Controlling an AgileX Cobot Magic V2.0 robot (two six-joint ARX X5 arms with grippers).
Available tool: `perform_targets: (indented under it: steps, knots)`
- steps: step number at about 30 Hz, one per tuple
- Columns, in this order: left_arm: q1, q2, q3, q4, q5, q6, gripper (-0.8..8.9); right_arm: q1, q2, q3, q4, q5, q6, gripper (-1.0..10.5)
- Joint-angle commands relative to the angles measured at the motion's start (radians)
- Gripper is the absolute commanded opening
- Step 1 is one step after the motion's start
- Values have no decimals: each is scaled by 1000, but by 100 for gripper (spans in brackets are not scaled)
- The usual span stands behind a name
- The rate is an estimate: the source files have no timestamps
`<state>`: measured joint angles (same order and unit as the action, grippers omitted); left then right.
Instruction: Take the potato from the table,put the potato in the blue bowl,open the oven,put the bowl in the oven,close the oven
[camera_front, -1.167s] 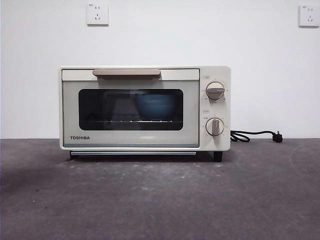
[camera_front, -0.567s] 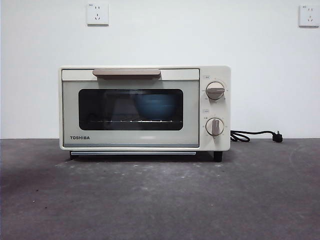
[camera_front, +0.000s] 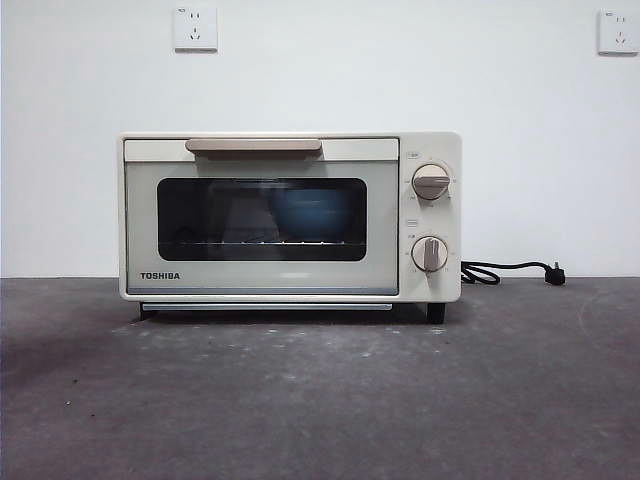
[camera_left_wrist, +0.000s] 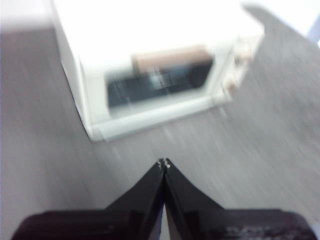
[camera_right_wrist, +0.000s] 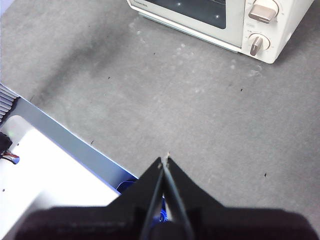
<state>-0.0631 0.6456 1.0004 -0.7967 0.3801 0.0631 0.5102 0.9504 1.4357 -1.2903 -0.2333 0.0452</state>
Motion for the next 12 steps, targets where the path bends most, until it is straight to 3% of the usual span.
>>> perform_targets:
  steps: [1,6,12]
  knots:
    - [10,-39,-10,161,-82,90,-4,1,-4,-6,2,0,9,3]
    - [62,-172,-157,459,-136,125,-4,1,-5,-6,2,0,9,3]
    - [104,-346,-479,761,-294,124,-4,1,-5,-6,1,3,9,3]
